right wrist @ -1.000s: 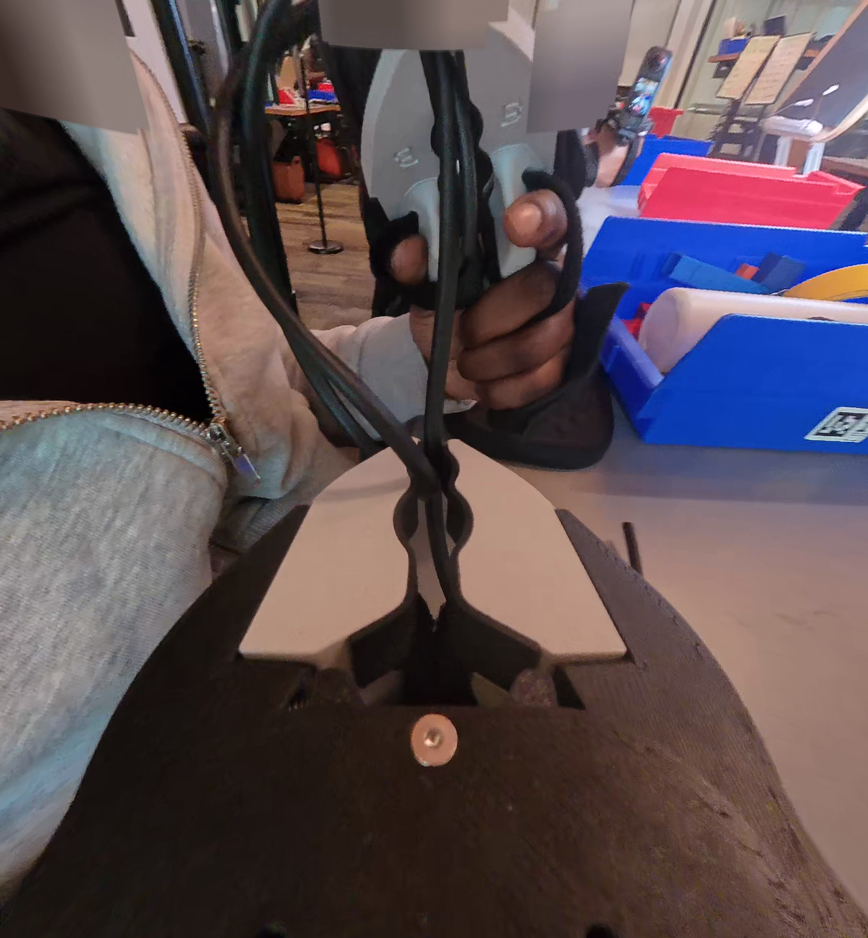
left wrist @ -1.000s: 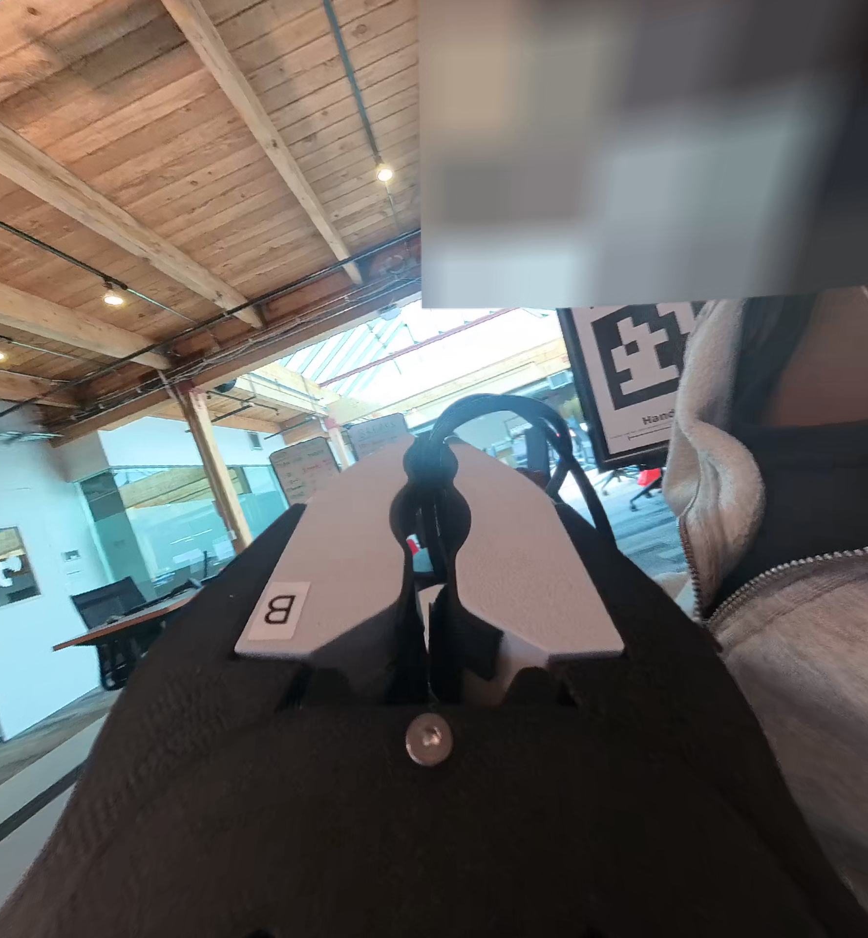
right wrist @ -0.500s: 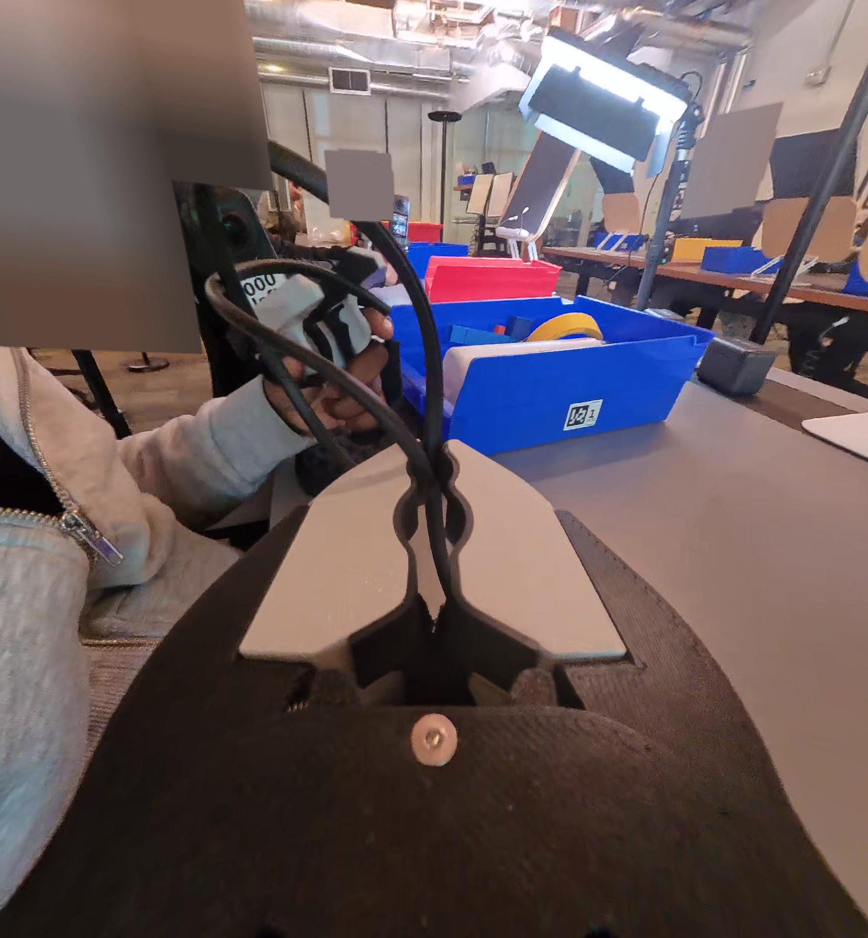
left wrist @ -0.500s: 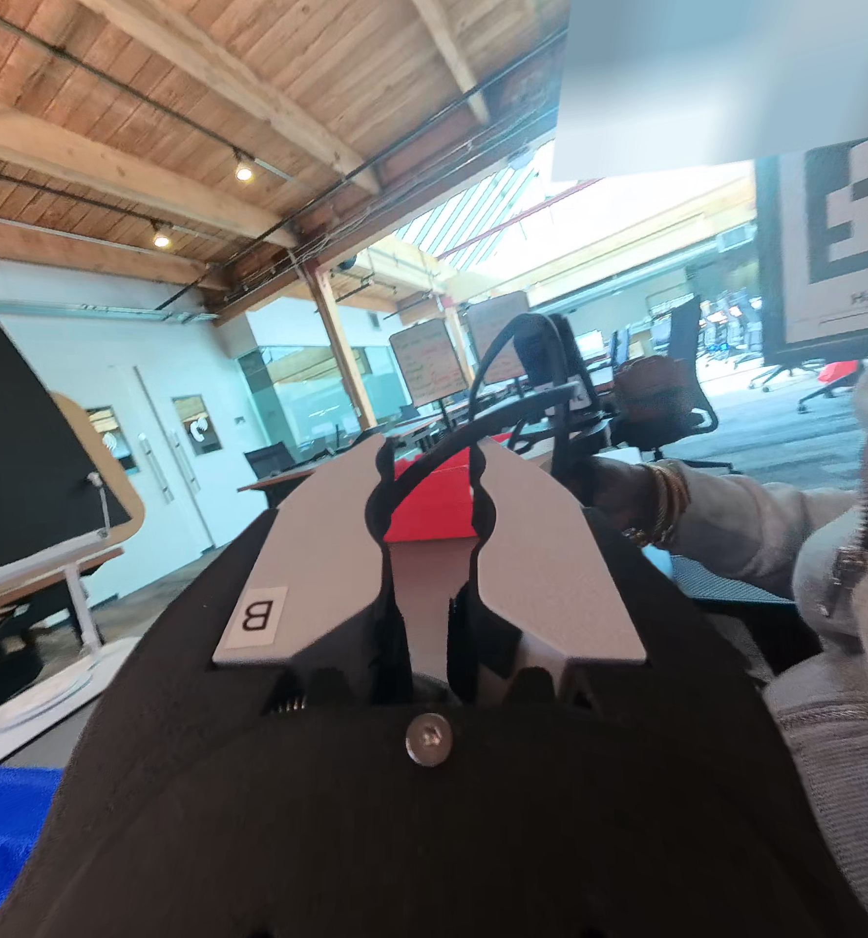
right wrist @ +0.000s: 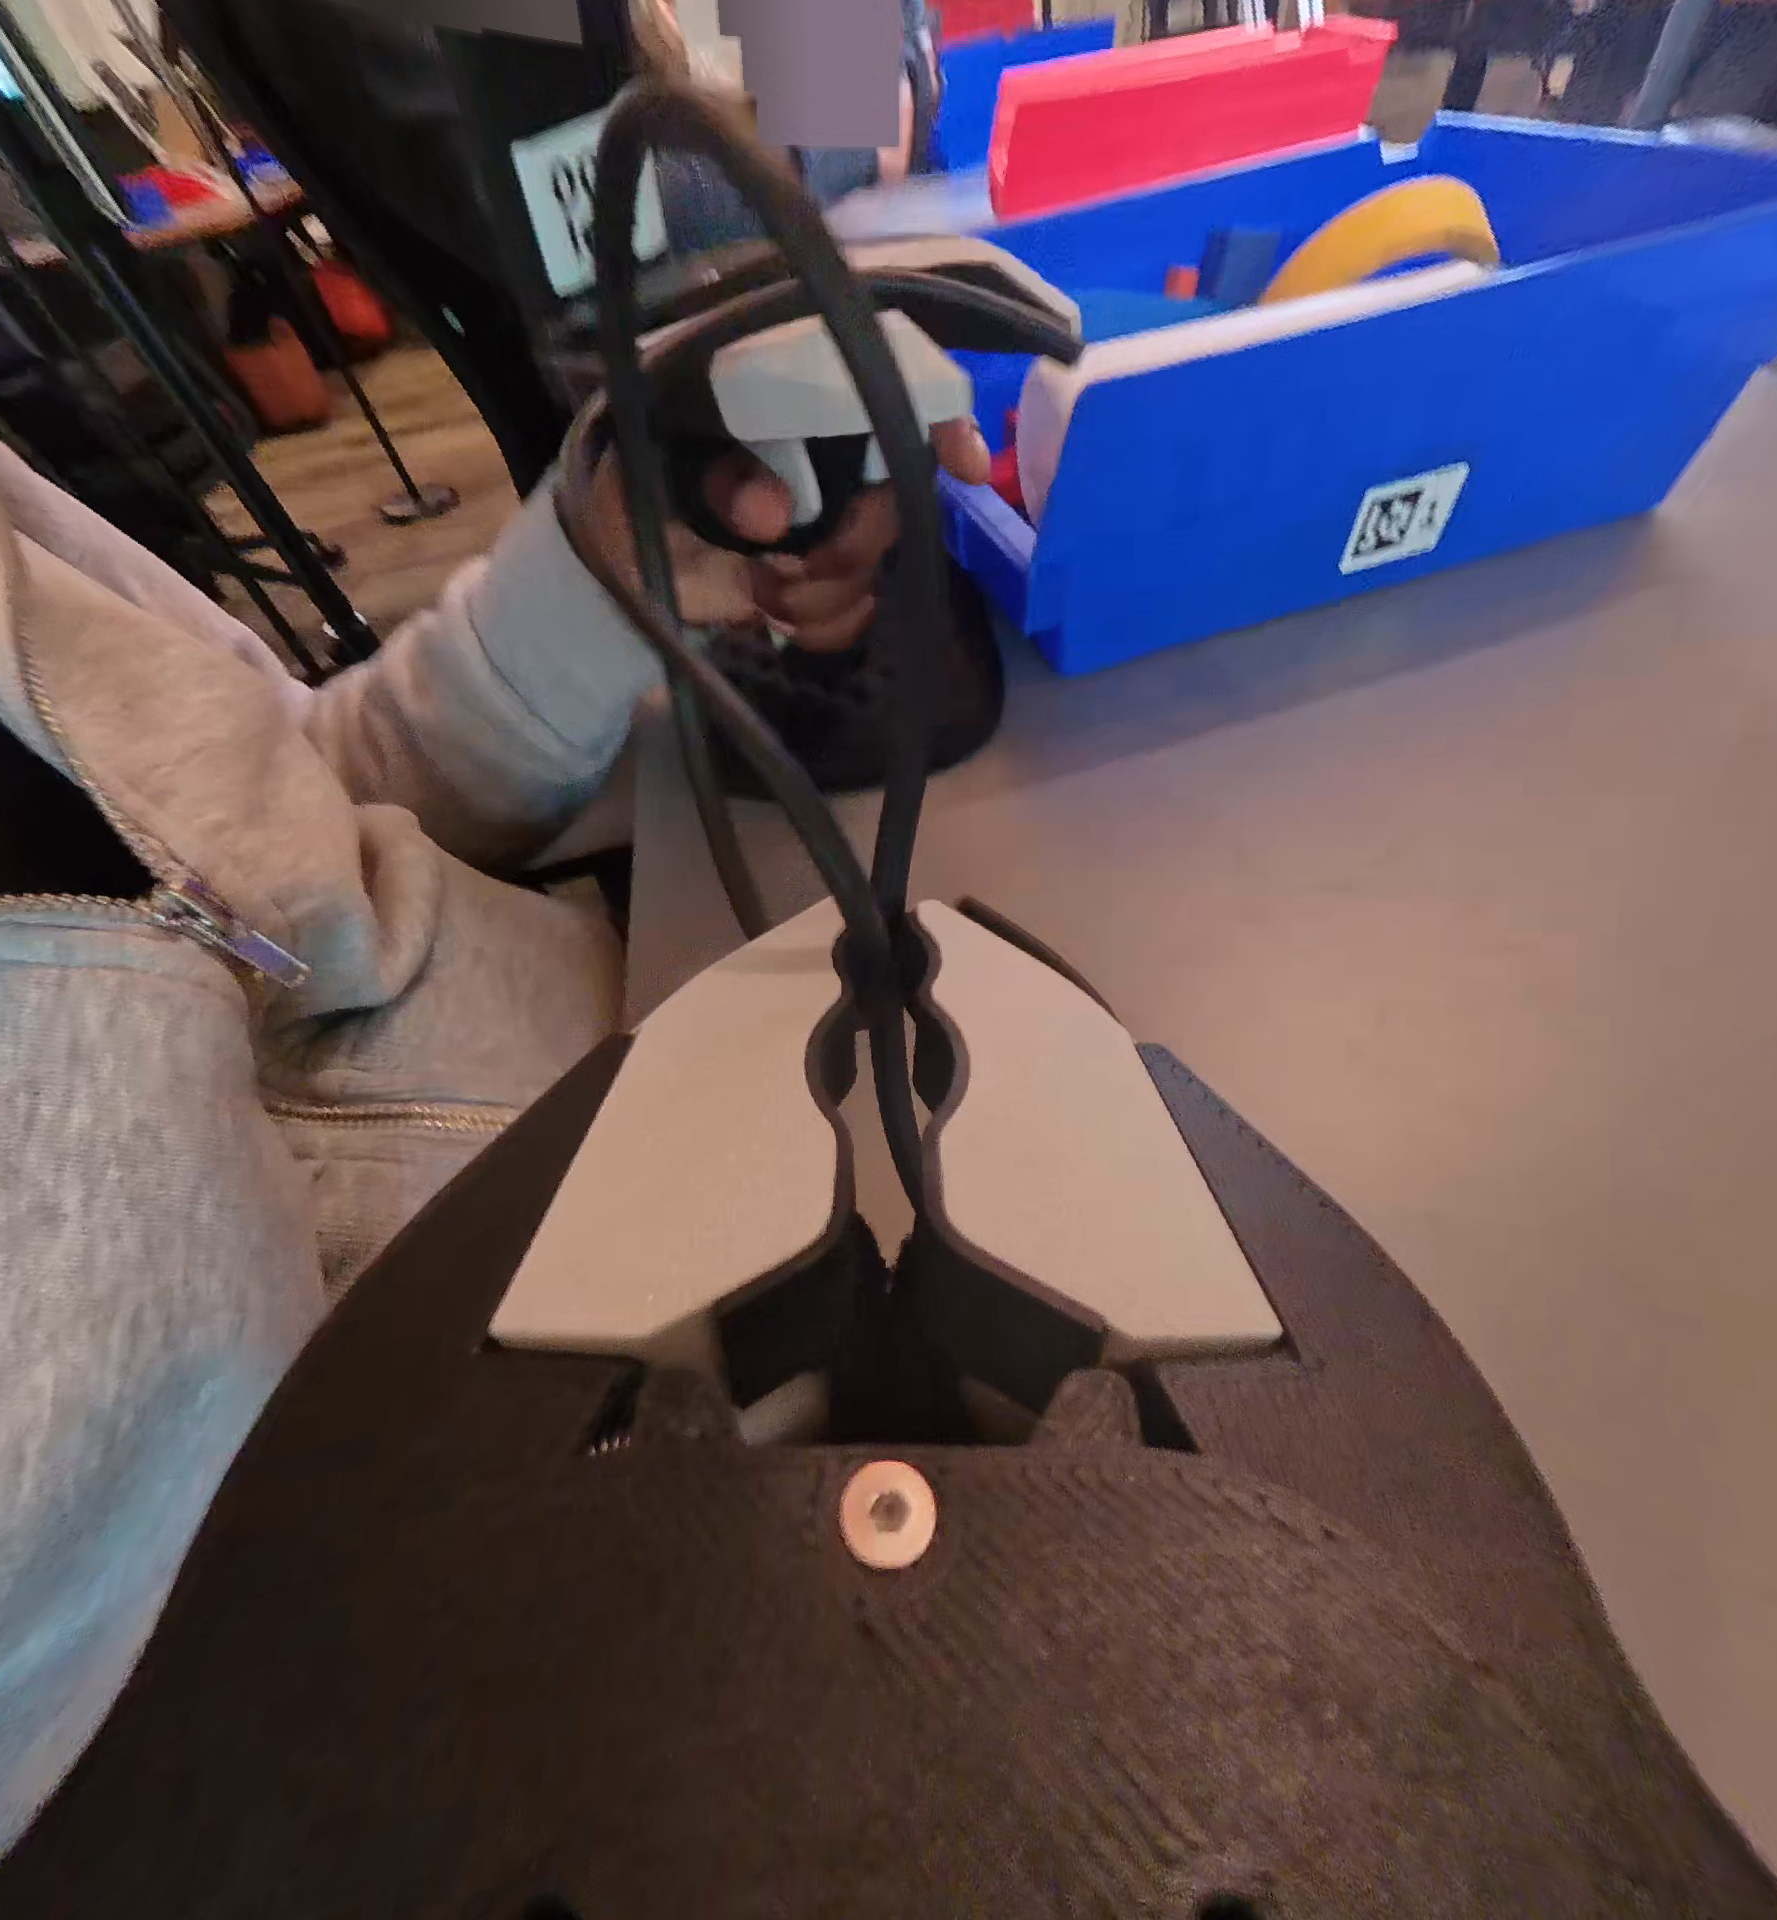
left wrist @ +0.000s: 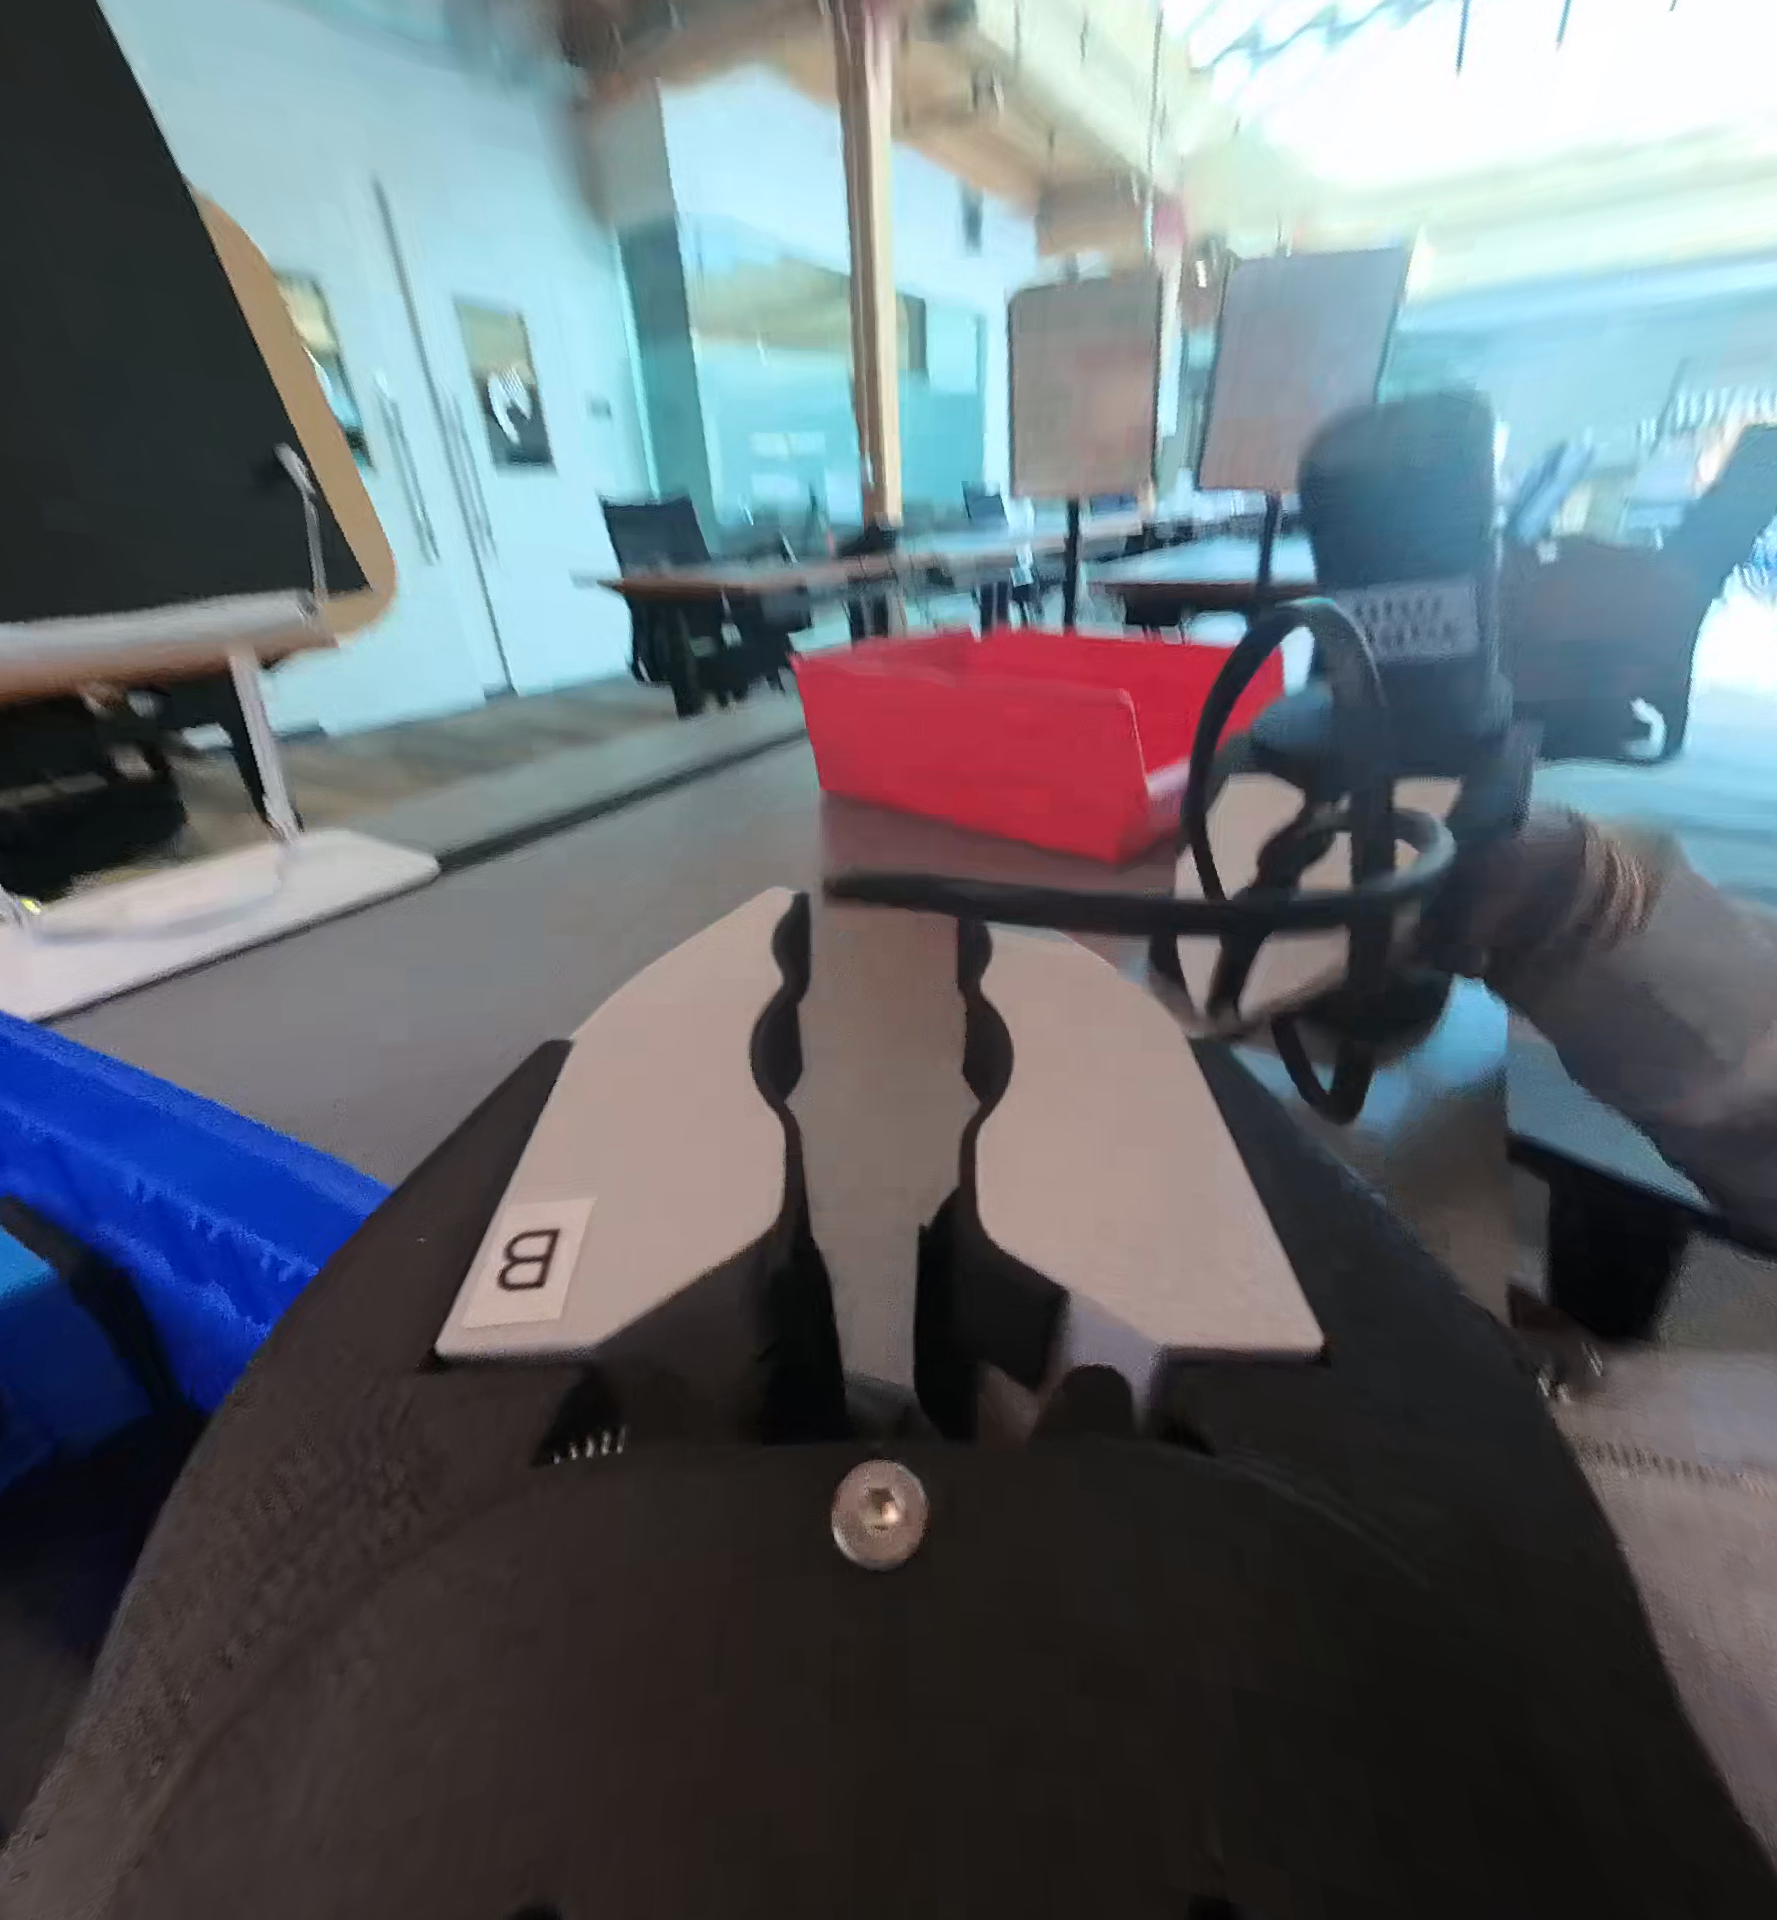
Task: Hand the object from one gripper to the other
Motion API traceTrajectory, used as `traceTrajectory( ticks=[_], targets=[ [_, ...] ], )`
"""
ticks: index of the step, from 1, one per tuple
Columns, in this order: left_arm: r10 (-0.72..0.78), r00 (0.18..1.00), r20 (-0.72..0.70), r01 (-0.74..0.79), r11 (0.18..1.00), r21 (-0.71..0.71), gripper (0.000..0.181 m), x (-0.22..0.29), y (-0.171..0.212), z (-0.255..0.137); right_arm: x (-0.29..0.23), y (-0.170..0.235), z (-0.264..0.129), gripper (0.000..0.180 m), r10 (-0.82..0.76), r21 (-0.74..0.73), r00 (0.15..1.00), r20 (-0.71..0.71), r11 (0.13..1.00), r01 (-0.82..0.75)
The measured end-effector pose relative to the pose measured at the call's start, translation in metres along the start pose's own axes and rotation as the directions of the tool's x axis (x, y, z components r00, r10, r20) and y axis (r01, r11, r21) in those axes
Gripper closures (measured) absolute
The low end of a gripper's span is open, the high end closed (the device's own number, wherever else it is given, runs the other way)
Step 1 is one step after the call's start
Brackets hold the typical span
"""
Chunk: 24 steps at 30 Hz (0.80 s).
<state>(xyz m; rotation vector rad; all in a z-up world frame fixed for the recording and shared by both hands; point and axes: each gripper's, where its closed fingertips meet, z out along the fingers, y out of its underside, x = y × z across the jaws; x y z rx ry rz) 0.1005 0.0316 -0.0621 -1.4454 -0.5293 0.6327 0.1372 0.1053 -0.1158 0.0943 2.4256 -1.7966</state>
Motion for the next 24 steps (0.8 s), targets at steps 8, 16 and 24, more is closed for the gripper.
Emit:
traceTrajectory(
  ticks=[8, 16, 24],
  targets=[
    [0.016, 0.999, 0.037, -0.017, 1.000, 0.026, 0.146, -0.015, -0.030, -0.033, 0.018, -0.017, -0.027, 0.174, -0.290, -0.145, 0.935, -0.204, 0.954, 0.264],
    [-0.147, 0.977, -0.154, 0.168, 0.976, 0.139, 0.146, 0.015, -0.050, -0.025, 0.014, -0.081, -0.038, 0.174, -0.927, -0.425, 0.190, -0.325, 0.322, 0.846],
    [0.104, 0.928, -0.357, -0.035, 0.980, 0.194, 0.136, 0.075, -0.043, 0.026, -0.052, -0.107, -0.028, 0.174, -0.909, 0.053, 0.222, -0.352, 0.217, 0.975]
  ],
)
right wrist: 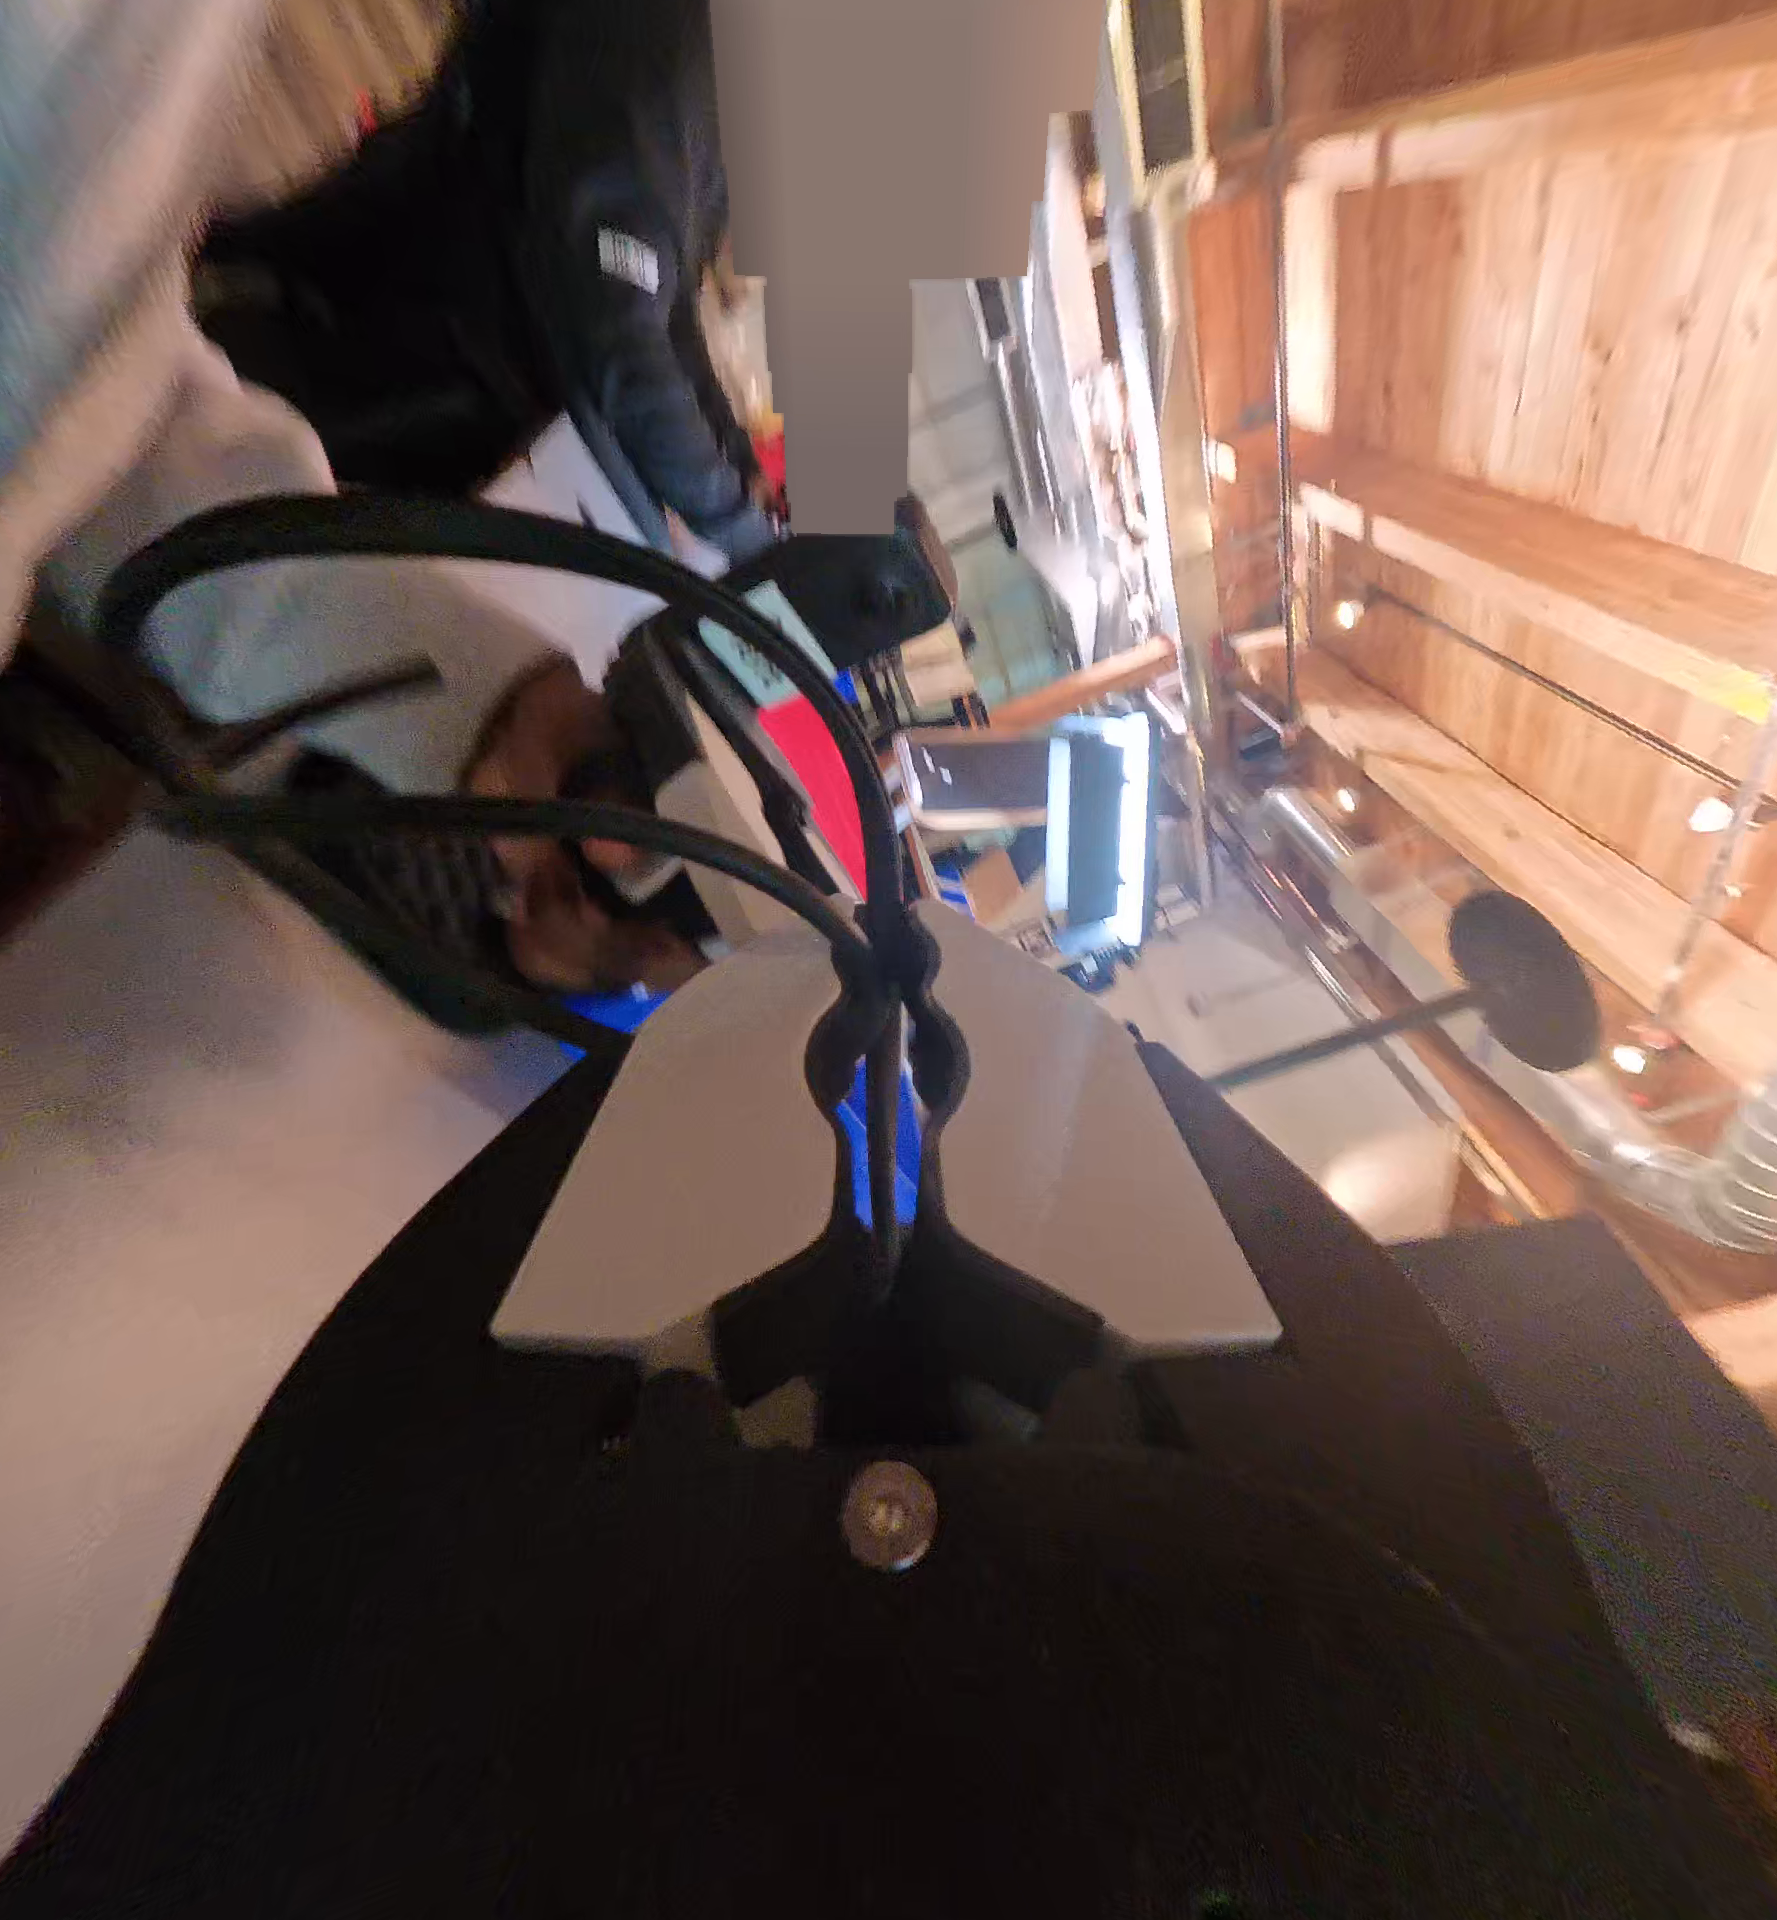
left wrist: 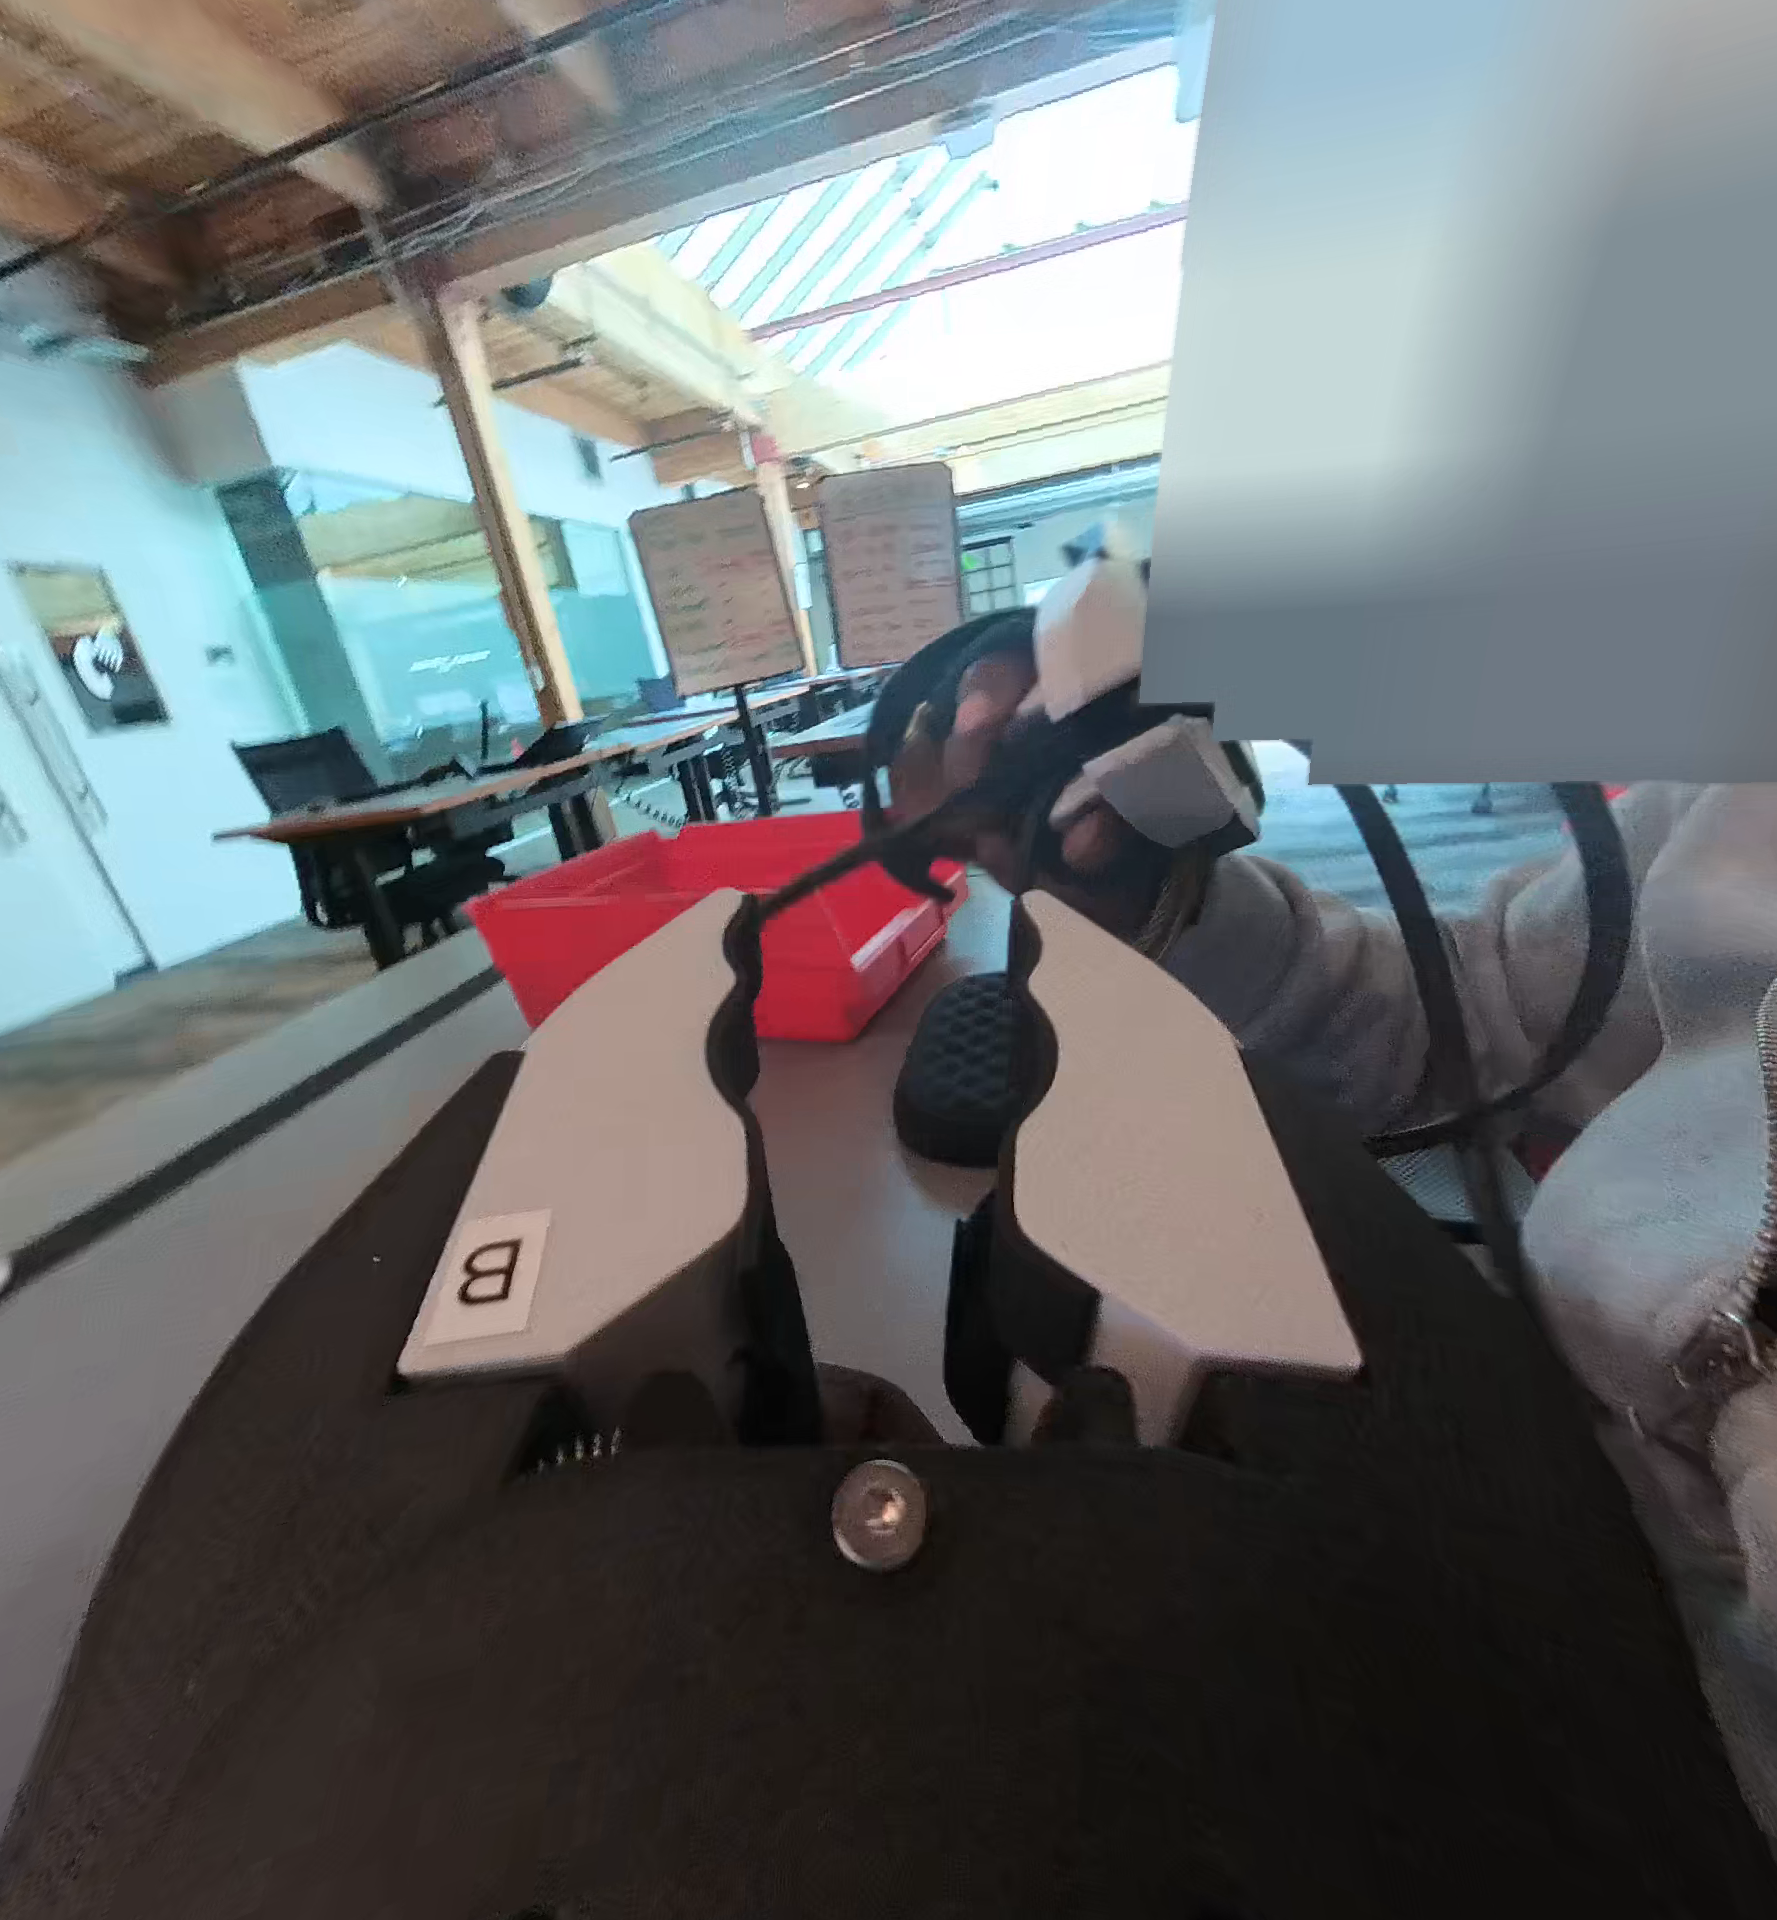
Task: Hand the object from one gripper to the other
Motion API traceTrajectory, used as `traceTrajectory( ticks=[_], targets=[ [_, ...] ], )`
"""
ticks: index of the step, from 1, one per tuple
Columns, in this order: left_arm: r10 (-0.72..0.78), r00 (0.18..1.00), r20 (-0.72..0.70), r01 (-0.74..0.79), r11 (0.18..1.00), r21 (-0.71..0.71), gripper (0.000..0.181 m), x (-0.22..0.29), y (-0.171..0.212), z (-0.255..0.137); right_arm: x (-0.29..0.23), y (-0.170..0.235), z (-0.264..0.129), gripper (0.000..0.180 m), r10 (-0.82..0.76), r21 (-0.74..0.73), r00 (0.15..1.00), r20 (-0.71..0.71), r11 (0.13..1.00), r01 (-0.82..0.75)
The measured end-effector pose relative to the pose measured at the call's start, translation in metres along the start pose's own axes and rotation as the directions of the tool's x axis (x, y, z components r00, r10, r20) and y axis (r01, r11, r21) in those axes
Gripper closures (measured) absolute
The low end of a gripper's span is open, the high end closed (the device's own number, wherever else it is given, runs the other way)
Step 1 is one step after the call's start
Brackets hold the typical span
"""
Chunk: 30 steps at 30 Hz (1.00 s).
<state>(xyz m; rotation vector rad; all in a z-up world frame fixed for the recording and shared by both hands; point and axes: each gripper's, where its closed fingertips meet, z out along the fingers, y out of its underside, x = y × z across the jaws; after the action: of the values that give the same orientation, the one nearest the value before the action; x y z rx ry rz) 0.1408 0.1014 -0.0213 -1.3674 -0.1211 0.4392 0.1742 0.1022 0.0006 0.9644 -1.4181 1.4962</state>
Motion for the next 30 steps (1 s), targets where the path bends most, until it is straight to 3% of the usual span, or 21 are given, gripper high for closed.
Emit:
traceTrajectory(
  ticks=[7, 12, 14, 19, 23, 27, 28, 30],
  targets=[
    [0.133, 0.977, -0.169, -0.138, 0.990, -0.016, 0.137, 0.036, 0.001, 0.029, -0.011, -0.021, 0.002, 0.174, 0.185, 0.198, 0.978, 0.100, 0.959, -0.202],
    [0.173, 0.967, -0.188, -0.192, 0.977, -0.091, 0.171, 0.040, 0.018, 0.032, -0.017, -0.023, 0.006, 0.173, 0.168, 0.190, 0.978, 0.124, 0.963, -0.190],
    [0.205, 0.964, -0.170, -0.225, 0.968, -0.108, 0.174, 0.036, 0.018, 0.029, -0.015, -0.021, 0.005, 0.171, 0.164, 0.178, 0.981, 0.102, 0.967, -0.180],
    [0.420, 0.904, -0.078, -0.426, 0.879, -0.215, 0.175, 0.015, 0.016, 0.016, -0.018, 0.003, 0.005, 0.155, 0.207, -0.003, 0.975, 0.079, 0.978, -0.207],
    [0.556, 0.831, 0.004, -0.528, 0.791, -0.310, 0.175, -0.005, 0.006, 0.000, -0.021, 0.039, -0.006, 0.153, 0.332, -0.194, 0.940, 0.079, 0.930, -0.312],
    [0.735, 0.678, 0.003, -0.642, 0.594, -0.486, 0.175, -0.023, 0.010, -0.014, -0.015, 0.079, -0.022, 0.151, 0.609, -0.334, 0.793, -0.027, 0.742, -0.581],
    [0.779, 0.627, -0.018, -0.666, 0.524, -0.532, 0.175, -0.027, 0.011, -0.016, -0.011, 0.078, -0.022, 0.151, 0.705, -0.302, 0.708, -0.043, 0.667, -0.682],
    [0.848, 0.525, -0.073, -0.694, 0.377, -0.614, 0.175, -0.034, 0.016, -0.018, -0.004, 0.054, -0.020, 0.137, 0.897, -0.176, 0.438, 0.058, 0.442, -0.880]
  ],
)
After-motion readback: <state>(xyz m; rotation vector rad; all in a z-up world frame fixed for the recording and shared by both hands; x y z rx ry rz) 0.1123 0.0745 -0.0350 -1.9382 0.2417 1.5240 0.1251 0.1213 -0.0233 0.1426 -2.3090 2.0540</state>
